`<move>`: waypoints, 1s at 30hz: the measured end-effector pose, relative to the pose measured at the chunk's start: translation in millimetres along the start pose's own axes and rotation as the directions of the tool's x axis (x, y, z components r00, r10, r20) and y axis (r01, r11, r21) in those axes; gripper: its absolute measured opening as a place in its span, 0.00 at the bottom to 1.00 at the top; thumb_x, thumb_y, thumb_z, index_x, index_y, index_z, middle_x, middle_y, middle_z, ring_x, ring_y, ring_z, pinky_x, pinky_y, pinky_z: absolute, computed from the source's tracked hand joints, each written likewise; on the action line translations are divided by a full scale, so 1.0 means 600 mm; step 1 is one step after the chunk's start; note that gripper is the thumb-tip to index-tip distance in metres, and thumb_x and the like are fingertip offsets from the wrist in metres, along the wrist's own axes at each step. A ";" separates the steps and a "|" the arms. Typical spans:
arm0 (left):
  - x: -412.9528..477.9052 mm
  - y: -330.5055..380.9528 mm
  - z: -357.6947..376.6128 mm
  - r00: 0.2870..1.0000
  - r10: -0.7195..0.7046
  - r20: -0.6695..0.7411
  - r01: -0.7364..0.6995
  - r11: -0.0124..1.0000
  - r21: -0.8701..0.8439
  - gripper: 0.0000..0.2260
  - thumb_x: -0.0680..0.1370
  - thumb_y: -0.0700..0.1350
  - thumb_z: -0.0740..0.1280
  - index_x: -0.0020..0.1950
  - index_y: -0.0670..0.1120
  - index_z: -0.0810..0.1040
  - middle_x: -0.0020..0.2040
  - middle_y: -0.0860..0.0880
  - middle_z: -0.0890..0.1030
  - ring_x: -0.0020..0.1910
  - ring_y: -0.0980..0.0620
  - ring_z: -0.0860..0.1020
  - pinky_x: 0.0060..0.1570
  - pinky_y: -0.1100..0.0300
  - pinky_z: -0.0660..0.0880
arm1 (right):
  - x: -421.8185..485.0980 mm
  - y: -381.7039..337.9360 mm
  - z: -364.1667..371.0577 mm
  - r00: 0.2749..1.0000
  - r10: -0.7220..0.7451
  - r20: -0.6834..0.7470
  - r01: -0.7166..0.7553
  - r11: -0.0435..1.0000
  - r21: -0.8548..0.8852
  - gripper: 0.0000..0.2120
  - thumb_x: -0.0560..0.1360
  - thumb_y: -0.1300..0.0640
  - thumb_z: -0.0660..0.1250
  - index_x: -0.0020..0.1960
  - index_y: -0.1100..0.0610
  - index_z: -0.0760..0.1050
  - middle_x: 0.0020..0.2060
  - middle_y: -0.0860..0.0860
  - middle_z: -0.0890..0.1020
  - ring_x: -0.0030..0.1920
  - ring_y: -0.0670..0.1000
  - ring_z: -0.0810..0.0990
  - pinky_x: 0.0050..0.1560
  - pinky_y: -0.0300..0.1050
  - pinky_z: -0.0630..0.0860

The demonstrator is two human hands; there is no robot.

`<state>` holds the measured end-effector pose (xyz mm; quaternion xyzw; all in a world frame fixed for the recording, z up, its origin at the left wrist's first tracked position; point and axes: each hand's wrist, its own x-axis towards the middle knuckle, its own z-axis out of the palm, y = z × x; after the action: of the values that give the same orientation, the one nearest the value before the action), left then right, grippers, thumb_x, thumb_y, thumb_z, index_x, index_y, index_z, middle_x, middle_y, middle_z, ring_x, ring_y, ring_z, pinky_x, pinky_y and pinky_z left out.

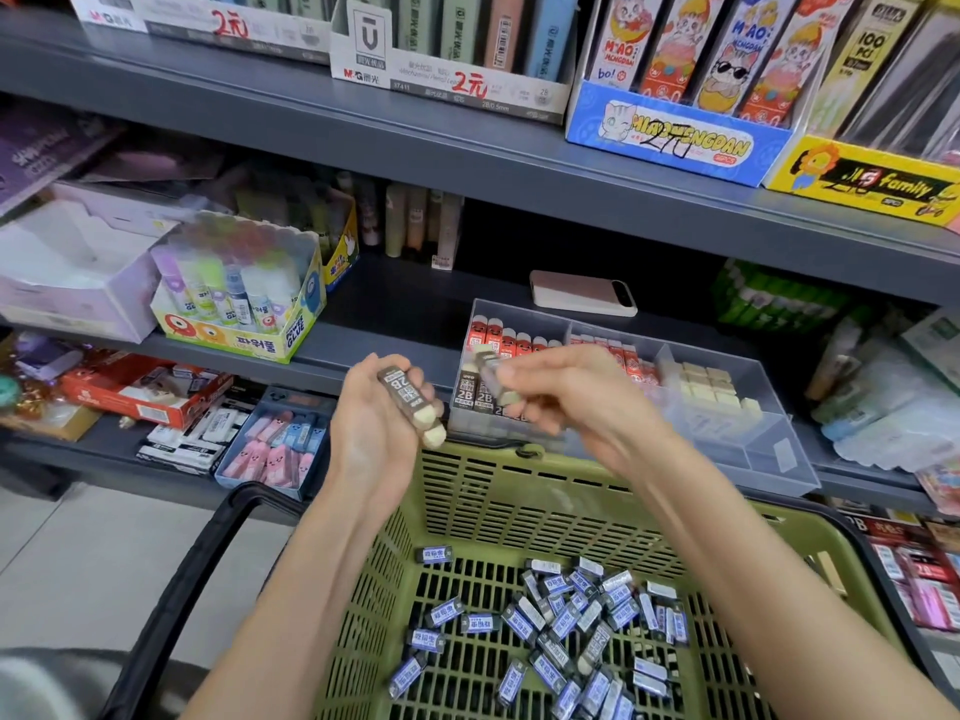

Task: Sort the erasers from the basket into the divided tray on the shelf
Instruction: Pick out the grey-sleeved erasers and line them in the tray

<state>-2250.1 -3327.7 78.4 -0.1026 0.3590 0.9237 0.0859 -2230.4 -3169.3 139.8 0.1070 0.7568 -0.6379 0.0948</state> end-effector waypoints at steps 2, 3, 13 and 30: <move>0.005 0.008 -0.002 1.000 -0.021 -0.010 0.020 0.995 -0.102 0.09 0.79 0.43 0.54 0.41 0.45 0.69 0.32 0.50 0.72 0.33 0.52 0.69 0.36 0.59 0.68 | 0.011 0.006 -0.024 0.991 -0.006 -0.130 -0.009 0.993 -0.118 0.03 0.71 0.63 0.71 0.40 0.62 0.81 0.25 0.53 0.80 0.22 0.44 0.70 0.20 0.33 0.62; 0.006 0.008 -0.002 0.999 -0.033 -0.019 0.031 0.991 -0.129 0.08 0.78 0.42 0.54 0.40 0.45 0.69 0.33 0.49 0.71 0.33 0.52 0.69 0.37 0.59 0.68 | 0.017 0.010 -0.028 0.986 -0.015 -0.166 -0.019 0.980 -0.200 0.04 0.71 0.63 0.71 0.37 0.61 0.81 0.25 0.52 0.80 0.22 0.44 0.71 0.21 0.32 0.63; 0.011 -0.001 -0.007 0.998 -0.025 -0.049 0.029 0.995 0.091 0.10 0.80 0.48 0.60 0.49 0.43 0.75 0.37 0.50 0.77 0.34 0.56 0.75 0.38 0.62 0.73 | 0.046 0.010 0.008 0.987 -0.079 -0.140 -0.056 0.649 -0.759 0.14 0.72 0.53 0.69 0.38 0.64 0.82 0.32 0.53 0.80 0.35 0.51 0.78 0.41 0.43 0.75; -0.008 0.003 -0.001 0.987 0.079 0.138 -0.101 0.983 0.156 0.12 0.67 0.46 0.70 0.50 0.47 0.80 0.44 0.52 0.84 0.37 0.59 0.78 0.26 0.69 0.68 | -0.005 0.003 0.026 0.984 -0.146 0.098 0.148 0.989 -0.014 0.01 0.74 0.60 0.69 0.44 0.57 0.79 0.33 0.53 0.83 0.31 0.45 0.78 0.33 0.36 0.76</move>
<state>-2245.8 -3329.9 80.3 -0.0178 0.4308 0.8991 0.0756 -2226.9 -3184.4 136.4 0.0189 0.7638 -0.6394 0.0853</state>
